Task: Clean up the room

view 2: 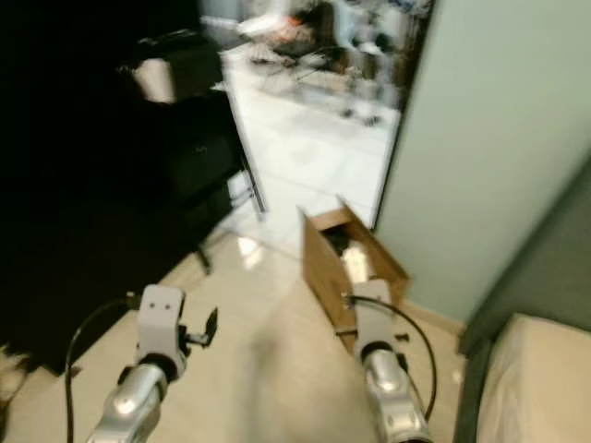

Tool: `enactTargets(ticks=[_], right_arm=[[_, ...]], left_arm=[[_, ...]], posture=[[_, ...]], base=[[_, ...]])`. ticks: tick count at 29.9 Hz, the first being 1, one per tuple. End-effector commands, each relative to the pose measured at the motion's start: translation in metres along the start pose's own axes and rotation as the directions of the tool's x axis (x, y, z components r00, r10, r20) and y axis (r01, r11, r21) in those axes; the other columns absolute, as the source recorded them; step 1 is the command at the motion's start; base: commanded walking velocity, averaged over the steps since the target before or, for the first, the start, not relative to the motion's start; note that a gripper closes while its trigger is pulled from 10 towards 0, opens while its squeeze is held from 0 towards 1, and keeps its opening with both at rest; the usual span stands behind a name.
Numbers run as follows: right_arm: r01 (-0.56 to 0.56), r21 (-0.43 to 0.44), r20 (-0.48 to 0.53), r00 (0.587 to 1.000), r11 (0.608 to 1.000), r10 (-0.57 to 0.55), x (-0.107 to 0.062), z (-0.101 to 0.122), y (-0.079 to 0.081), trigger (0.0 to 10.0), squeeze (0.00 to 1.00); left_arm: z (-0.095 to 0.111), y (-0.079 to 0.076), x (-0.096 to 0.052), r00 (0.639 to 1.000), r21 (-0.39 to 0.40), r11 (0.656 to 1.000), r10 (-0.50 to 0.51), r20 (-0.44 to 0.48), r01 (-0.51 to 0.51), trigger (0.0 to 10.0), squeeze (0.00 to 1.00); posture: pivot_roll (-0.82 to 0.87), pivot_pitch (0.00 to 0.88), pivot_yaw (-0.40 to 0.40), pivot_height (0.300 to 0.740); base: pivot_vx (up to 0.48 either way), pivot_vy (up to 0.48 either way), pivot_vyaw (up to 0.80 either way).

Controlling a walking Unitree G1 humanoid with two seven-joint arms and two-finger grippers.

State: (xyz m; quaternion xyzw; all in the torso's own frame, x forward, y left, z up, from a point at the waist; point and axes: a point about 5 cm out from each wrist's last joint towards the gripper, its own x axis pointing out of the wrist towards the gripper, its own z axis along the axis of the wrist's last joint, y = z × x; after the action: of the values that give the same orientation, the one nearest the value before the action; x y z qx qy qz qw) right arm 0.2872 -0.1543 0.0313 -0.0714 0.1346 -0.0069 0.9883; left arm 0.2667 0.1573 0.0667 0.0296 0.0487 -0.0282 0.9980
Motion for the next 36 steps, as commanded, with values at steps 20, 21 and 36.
enactTargets(ticks=[20, 21, 36], right_arm=[[-0.001, -0.003, 0.004, 1.0, 1.0, 0.001, -0.0006, -0.0002, -0.0003, 10.0, 0.0], [-0.001, -0.003, 0.004, 1.0, 1.0, 0.001, -0.0006, -0.0002, -0.0003, 10.0, 0.0], [0.008, 0.053, -0.027, 1.0, 0.999, -0.007, -0.0011, -0.0032, -0.0004, 10.0, 0.0]], left_arm=[[-0.0058, 0.0012, -0.0028, 1.0, 0.008, 1.0, -0.01, -0.023, 0.01, 10.0, 0.0], [-0.0058, 0.0012, -0.0028, 1.0, 0.008, 1.0, -0.01, -0.023, 0.01, 10.0, 0.0], [-0.0061, 0.0013, -0.0027, 1.0, 0.009, 1.0, -0.016, -0.024, 0.017, 10.0, 0.0]], posture=[[-0.03, 0.076, 0.03, 0.74], [-0.03, 0.076, 0.03, 0.74], [-0.03, 0.079, 0.033, 0.74]], base=[[0.384, 0.0, 0.0], [0.382, 0.0, 0.0], [0.381, 0.0, -0.51]])
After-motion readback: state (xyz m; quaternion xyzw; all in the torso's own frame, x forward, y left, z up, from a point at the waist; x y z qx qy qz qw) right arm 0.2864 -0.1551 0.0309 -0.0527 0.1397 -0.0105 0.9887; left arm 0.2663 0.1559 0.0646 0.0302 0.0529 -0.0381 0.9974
